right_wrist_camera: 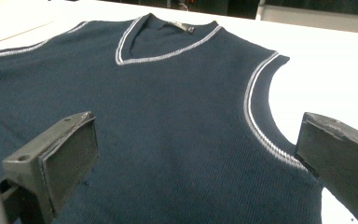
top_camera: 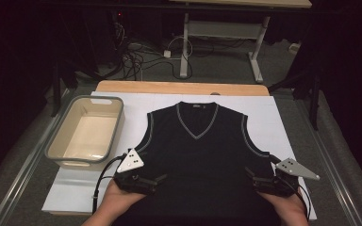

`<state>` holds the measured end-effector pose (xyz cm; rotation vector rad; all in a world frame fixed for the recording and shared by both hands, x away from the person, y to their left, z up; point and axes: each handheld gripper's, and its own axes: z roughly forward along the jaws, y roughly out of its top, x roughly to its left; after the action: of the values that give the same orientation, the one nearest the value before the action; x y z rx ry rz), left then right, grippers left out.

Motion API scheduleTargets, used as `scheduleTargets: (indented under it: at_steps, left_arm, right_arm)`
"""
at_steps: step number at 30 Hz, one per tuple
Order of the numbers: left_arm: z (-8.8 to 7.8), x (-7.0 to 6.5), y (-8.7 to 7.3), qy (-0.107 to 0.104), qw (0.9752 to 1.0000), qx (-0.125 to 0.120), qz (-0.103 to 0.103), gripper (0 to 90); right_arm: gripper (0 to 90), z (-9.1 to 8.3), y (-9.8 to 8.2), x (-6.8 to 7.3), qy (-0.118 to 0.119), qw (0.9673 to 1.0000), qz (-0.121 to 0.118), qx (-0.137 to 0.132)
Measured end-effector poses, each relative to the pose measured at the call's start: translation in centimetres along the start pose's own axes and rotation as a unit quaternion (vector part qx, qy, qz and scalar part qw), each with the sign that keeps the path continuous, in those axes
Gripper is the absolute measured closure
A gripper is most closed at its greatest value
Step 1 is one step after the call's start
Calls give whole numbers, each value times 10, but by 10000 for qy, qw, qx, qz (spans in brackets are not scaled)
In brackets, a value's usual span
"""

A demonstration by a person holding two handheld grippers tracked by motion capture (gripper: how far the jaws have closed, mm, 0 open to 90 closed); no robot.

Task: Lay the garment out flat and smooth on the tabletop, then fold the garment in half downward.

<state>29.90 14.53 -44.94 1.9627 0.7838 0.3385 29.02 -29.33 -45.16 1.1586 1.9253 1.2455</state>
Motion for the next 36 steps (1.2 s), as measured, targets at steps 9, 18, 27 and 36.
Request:
scheduleTargets:
  at_steps: [9, 18, 27, 36]
  left_arm:
    - [27, 15, 18, 112, 9999, -4, -105, 0]
    - [52, 36, 30, 296, 9993, 113, -183, 0]
    - [77, 66, 28, 768, 9939, 746, -275, 0]
    - [80, 94, 18, 1329, 9776, 1461, -724, 46]
  right_arm:
    - [3, 12, 13, -8, -38, 10000, -38, 19]
    - [3, 40, 23, -23, -138, 9998, 26, 114]
    - [164, 67, 29, -42, -251, 9981, 225, 513]
    - [351, 87, 20, -59, -347, 9920, 312, 1176]
